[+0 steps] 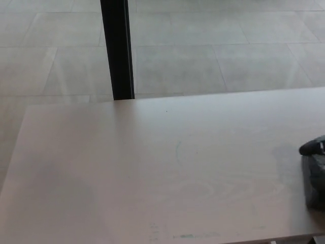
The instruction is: The robot uses its right hand to hold the eraser kept in the middle of the desk and use it to wipe the desk by swiping its surface twice
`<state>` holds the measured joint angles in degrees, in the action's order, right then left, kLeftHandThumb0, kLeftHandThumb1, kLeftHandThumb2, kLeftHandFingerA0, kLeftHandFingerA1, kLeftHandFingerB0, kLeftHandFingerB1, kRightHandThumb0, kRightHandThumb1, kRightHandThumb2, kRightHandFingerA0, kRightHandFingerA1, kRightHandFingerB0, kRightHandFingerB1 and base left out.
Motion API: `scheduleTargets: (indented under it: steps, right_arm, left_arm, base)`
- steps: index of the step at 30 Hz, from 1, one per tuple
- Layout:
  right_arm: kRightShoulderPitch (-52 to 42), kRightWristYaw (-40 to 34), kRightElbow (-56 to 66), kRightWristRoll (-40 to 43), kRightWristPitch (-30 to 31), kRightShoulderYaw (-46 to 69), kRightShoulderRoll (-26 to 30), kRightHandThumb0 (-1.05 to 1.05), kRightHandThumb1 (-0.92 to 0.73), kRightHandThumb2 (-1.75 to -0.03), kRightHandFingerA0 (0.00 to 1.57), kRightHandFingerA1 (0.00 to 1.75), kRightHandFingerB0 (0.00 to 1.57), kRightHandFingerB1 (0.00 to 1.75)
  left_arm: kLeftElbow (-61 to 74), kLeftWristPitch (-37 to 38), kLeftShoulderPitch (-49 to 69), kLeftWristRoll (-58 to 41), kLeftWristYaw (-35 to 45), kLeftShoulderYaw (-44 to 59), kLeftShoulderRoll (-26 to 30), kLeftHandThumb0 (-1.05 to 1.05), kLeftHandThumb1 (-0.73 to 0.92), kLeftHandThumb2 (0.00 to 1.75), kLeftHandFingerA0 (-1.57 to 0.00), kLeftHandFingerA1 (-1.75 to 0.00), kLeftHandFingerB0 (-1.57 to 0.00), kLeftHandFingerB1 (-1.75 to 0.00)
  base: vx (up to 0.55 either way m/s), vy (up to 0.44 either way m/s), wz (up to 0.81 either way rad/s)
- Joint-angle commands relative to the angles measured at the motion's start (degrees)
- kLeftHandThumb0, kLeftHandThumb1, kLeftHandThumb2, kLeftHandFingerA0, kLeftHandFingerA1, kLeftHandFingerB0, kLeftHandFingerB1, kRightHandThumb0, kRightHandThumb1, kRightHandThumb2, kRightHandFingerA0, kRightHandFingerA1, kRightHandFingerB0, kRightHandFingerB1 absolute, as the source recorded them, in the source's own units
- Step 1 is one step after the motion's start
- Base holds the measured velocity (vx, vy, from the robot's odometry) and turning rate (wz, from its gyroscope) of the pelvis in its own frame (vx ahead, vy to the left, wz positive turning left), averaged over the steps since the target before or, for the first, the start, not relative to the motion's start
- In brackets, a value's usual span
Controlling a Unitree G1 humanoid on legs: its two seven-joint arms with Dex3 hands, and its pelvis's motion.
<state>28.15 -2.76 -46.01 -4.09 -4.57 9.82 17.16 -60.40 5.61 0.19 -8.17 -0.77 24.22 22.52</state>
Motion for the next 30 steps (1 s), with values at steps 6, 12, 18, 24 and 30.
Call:
scheduleTargets:
  steps: [6, 12, 18, 24, 30]
  right_arm:
    - [-0.7, 0.8, -5.9, 6.0, 3.8, 8.3, 3.5, -0.34, -0.63, -0.86, 1.02, 1.75, 0.69, 1.59]
    - [-1.3, 1.0, -1.9, 6.4, 2.7, 6.6, -0.5, -0.27, -0.59, -0.97, 1.24, 1.75, 0.77, 1.39]
    - [-1.4, 0.4, 2.8, 4.3, 3.4, 1.3, -4.7, -0.28, -0.63, -0.87, 0.95, 1.75, 0.68, 1.66]
    - [-0.4, 0.9, 3.4, 0.1, 0.9, -8.4, -10.1, -0.29, -0.56, -1.01, 0.95, 1.75, 0.74, 1.66]
    - [0.8, -1.7, 4.3, -1.3, 3.5, -12.6, -14.6, -0.35, -0.60, -0.93, 0.96, 1.75, 0.72, 1.70]
  left_arm:
    - [-0.5, -0.5, 0.1, -1.3, 0.3, 1.2, 1.0, -0.36, 0.55, 0.56, -0.75, -0.70, -0.68, -0.61]
    - [-0.7, -0.6, -0.5, -0.9, 0.0, 1.1, 1.2, -0.37, 0.55, 0.56, -0.80, -0.72, -0.72, -0.63]
    - [-1.9, 0.0, -1.1, -0.5, 0.1, 0.8, 1.3, -0.42, 0.40, 0.81, -0.81, -0.81, -0.65, -0.70]
    - [-2.2, 0.0, -1.5, -0.6, 0.5, 0.6, 1.5, -0.43, 0.40, 0.81, -0.82, -0.81, -0.67, -0.71]
    - [-0.7, 0.1, -1.1, -0.5, 0.7, 0.2, 1.1, -0.38, 0.55, 0.56, -0.79, -0.72, -0.72, -0.62]
  base:
    - [0.00, 0.000, 0.00]
    - [0.00, 0.000, 0.00]
    - [0.00, 0.000, 0.00]
    - [0.00, 0.000, 0.00]
    - [0.00, 0.000, 0.00]
